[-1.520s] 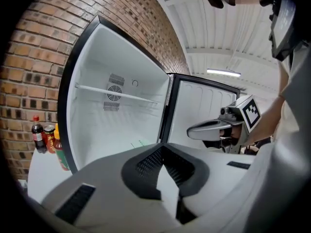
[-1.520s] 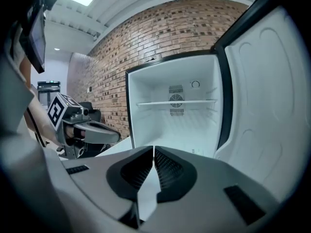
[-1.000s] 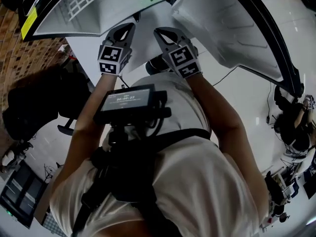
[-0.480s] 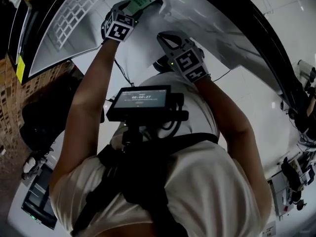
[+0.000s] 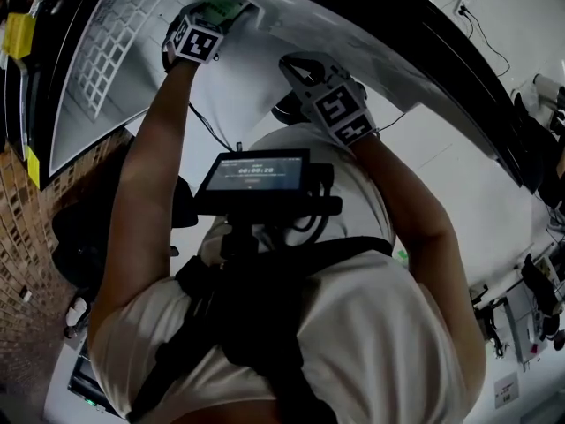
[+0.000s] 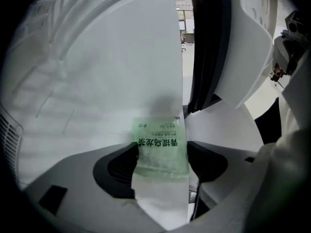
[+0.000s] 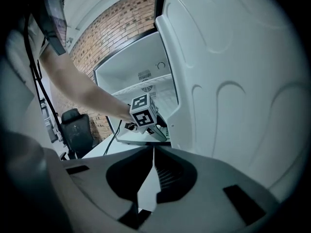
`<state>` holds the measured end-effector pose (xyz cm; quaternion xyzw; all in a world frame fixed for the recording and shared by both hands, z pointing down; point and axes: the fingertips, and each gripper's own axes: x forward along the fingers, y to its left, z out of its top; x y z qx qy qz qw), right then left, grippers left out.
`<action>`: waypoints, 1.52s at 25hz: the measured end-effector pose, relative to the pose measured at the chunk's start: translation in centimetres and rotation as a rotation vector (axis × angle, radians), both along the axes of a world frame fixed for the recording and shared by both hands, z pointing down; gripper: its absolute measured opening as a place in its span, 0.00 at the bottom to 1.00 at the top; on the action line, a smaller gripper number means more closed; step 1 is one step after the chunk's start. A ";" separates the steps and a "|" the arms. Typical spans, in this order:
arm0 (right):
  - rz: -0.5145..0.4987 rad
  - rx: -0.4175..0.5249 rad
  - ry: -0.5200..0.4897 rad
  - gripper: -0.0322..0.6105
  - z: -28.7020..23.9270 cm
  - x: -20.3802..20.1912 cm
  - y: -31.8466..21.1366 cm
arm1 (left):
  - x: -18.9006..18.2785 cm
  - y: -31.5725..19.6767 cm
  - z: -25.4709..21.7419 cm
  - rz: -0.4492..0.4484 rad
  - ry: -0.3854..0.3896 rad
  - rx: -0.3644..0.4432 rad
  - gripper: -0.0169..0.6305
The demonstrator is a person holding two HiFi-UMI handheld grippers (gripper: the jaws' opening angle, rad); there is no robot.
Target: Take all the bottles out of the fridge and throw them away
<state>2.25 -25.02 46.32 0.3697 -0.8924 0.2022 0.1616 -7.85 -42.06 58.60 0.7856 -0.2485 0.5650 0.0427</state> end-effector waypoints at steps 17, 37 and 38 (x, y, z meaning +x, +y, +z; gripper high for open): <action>-0.009 0.014 -0.008 0.06 -0.5 -0.2 -0.3 | 0.5 3.0 -4.6 -0.060 0.136 -0.003 0.41; -0.007 0.116 0.043 0.07 -3.9 -4.2 2.7 | -5.3 19.8 -16.1 -0.217 0.840 0.221 0.41; -0.016 0.117 0.041 0.07 -3.9 -4.3 3.2 | -5.3 20.5 -16.1 -0.213 0.860 0.222 0.41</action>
